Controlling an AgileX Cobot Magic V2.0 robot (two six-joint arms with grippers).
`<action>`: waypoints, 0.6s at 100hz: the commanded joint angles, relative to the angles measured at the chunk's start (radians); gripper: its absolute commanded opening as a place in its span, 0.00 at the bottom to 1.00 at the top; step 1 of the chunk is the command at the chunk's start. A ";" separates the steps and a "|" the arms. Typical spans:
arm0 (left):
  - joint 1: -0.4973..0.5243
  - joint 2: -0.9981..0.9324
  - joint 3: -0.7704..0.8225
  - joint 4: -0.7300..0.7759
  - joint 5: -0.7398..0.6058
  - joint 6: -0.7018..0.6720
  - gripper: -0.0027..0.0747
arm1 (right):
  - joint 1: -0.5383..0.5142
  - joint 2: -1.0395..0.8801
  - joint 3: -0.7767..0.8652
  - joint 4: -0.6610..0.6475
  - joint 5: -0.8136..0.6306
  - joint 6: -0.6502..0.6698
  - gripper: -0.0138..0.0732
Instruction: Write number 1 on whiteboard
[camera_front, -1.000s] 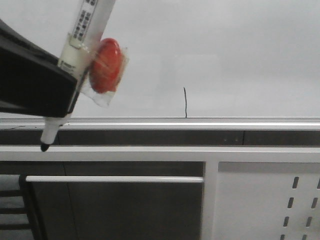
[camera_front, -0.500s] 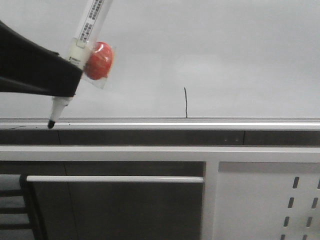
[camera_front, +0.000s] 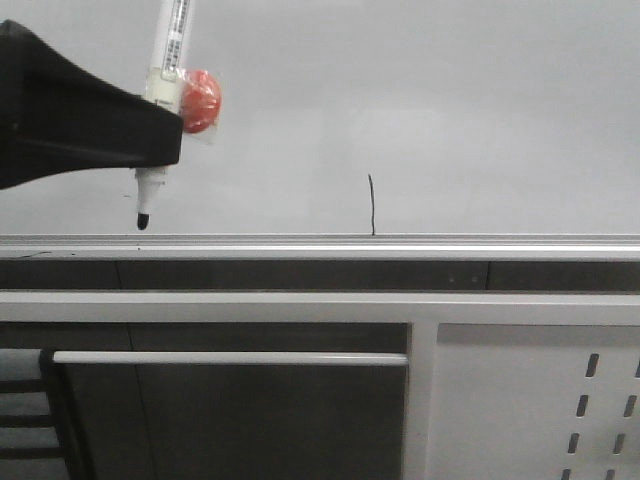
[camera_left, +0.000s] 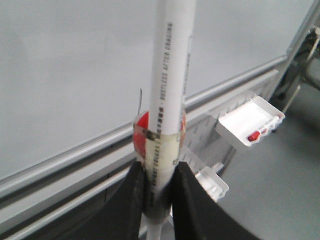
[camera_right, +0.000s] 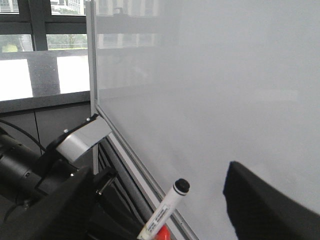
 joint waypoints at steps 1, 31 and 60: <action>-0.019 -0.006 -0.017 -0.299 -0.084 0.256 0.01 | -0.007 -0.017 -0.018 -0.011 -0.068 -0.008 0.72; -0.030 0.177 0.025 -0.560 -0.409 0.451 0.01 | -0.124 -0.048 0.037 0.006 -0.094 -0.008 0.72; -0.078 0.292 0.025 -0.563 -0.554 0.517 0.01 | -0.155 -0.048 0.048 0.007 -0.067 -0.008 0.63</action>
